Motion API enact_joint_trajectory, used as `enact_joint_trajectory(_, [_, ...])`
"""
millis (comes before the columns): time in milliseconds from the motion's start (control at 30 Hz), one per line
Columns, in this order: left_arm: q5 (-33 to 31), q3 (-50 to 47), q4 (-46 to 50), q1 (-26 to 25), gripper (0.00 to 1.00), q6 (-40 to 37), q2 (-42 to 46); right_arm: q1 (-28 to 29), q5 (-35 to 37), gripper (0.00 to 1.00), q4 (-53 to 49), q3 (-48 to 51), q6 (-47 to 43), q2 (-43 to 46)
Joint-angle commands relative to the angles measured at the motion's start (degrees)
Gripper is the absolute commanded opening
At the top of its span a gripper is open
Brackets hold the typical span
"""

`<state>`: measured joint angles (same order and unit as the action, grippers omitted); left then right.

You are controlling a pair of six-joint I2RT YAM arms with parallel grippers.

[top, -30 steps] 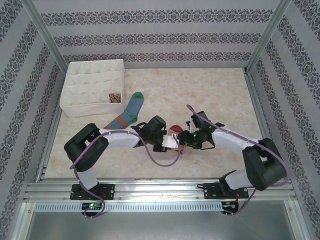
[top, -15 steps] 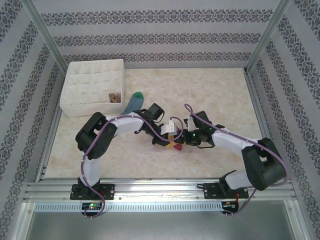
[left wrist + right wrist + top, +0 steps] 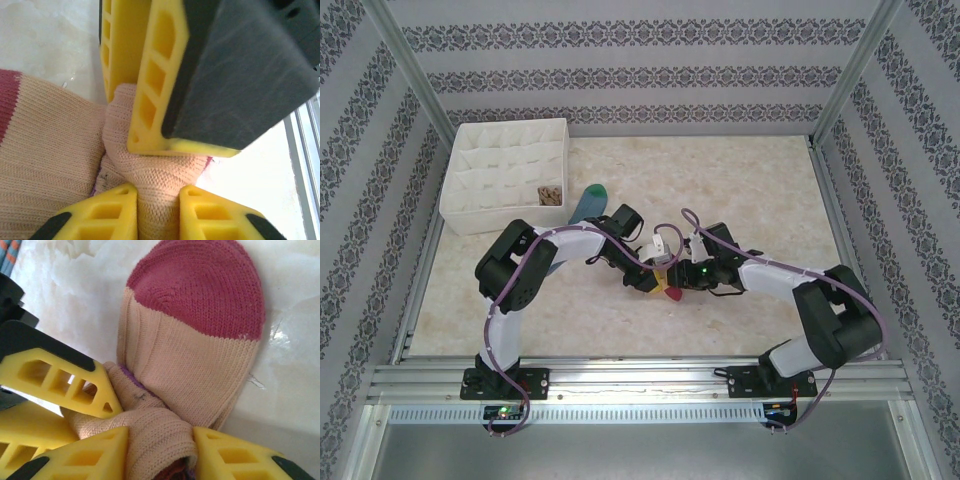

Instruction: Roll the socks

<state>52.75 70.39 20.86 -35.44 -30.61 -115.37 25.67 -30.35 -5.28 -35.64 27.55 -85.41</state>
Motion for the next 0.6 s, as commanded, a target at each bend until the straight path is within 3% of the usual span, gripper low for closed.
enact_joint_trajectory(0, [-3.69,-1.62,0.65,1.16,0.25,0.05,0.65,1.31,3.10,0.32,-6.43,-0.72,-1.89,-3.55])
enact_joint_trajectory(333, [-7.81,-7.29,-5.49,0.94,0.28,-3.40,9.19,2.17,5.74,0.20,-9.12,-2.98,-1.45,-6.85])
enact_joint_trajectory(567, [-12.53,-16.67,-17.54,-0.24,0.33,-8.27,19.23,2.75,6.09,0.20,-10.99,-4.89,-1.57,-8.10])
